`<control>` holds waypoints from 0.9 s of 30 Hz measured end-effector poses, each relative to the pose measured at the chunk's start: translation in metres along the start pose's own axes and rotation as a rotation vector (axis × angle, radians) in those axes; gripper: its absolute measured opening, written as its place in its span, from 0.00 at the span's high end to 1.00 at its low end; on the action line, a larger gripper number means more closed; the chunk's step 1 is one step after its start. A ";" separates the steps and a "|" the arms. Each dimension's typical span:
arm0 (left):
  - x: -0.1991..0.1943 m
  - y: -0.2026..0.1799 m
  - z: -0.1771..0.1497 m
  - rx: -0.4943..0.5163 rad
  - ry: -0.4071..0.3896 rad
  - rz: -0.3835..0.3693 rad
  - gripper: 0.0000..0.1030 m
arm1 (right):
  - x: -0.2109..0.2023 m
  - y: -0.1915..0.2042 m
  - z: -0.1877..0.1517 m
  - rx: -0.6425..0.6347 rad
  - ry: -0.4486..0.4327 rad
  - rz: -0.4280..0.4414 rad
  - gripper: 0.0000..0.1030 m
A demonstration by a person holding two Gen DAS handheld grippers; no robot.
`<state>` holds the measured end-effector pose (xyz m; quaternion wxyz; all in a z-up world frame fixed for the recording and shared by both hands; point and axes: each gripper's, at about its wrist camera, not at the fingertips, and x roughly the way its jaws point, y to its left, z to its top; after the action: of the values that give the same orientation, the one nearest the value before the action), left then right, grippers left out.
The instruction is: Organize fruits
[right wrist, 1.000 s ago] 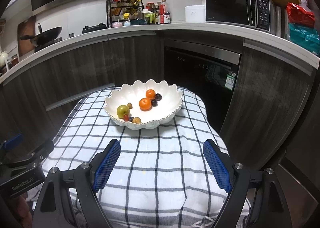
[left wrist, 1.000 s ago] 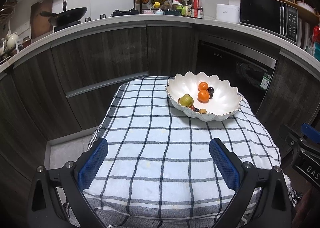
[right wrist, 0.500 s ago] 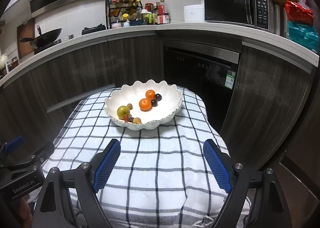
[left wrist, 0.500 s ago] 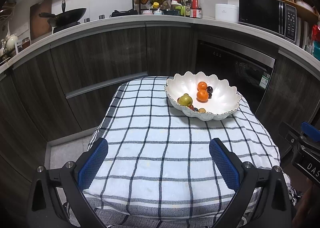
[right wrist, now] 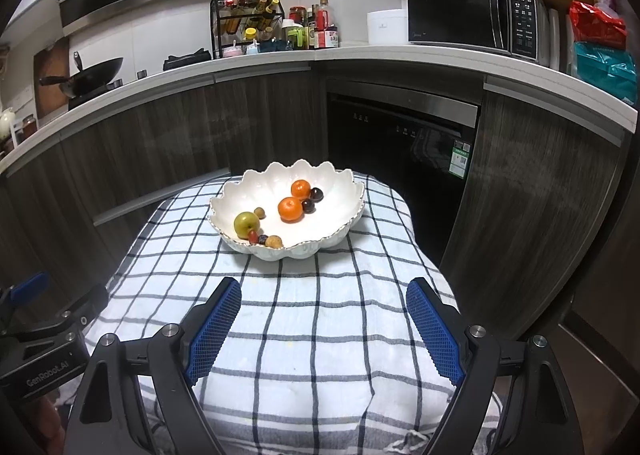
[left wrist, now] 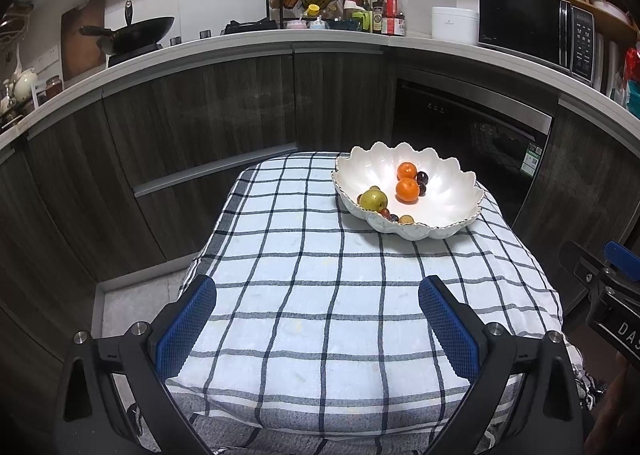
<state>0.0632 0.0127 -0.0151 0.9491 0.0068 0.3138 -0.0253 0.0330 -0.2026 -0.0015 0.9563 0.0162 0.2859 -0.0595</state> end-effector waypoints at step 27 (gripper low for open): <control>0.006 0.001 -0.002 -0.015 0.023 -0.015 0.00 | 0.000 0.000 0.000 0.007 0.000 -0.001 0.17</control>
<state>0.0668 0.0131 -0.0205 0.9452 -0.0023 0.3250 -0.0298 0.0327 -0.2022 -0.0012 0.9562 0.0193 0.2855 -0.0610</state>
